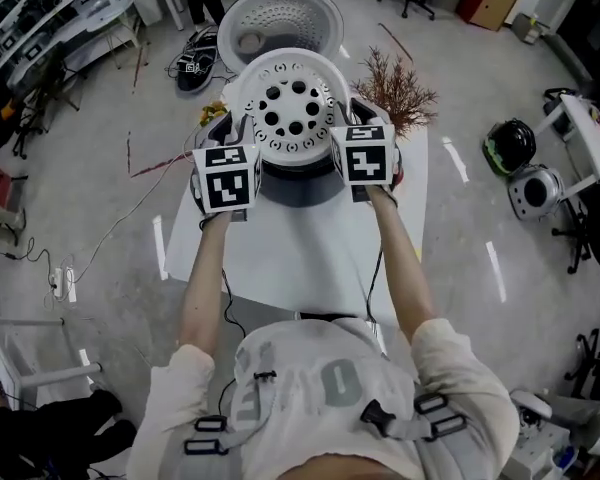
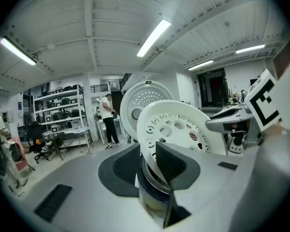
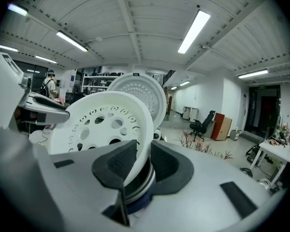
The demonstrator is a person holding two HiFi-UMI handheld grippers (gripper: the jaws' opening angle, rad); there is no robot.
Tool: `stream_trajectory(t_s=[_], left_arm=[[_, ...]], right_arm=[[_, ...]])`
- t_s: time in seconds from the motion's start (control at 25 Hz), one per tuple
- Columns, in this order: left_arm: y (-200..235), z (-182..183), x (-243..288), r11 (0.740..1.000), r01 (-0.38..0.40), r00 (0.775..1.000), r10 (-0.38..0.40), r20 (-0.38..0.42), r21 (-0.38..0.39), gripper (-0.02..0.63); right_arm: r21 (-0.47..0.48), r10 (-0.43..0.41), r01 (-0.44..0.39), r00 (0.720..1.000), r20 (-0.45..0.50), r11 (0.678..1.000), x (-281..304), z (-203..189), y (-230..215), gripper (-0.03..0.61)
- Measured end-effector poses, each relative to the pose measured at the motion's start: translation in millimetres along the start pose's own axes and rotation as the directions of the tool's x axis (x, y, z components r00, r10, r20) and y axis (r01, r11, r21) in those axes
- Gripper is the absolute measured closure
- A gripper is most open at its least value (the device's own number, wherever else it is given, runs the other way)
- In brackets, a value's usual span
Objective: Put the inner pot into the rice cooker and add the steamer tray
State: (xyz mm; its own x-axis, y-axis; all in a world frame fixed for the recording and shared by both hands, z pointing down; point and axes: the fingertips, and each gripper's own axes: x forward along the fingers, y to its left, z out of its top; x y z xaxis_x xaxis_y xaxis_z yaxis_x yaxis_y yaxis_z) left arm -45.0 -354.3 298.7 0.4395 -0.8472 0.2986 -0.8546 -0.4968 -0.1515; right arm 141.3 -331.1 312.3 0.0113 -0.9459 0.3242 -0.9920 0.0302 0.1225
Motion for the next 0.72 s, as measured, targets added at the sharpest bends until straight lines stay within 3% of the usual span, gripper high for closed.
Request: stream_trajectory(t_s=[0.28,0.72], left_arm=[[12,-23,29,0.998,0.050,0.994,-0.053,-0.099,-0.030,0.509],[9,-51,62,0.993,0.094,0.976,-0.106,-0.188,-0.072,0.509]], right_arm=[[0.003,0.033,-0.033,0.995,-0.098,0.999,33,-21,8,0.474],[-0.014,0.047,-0.051,0.976,-0.214,0.999,60,-53,5,0.465]])
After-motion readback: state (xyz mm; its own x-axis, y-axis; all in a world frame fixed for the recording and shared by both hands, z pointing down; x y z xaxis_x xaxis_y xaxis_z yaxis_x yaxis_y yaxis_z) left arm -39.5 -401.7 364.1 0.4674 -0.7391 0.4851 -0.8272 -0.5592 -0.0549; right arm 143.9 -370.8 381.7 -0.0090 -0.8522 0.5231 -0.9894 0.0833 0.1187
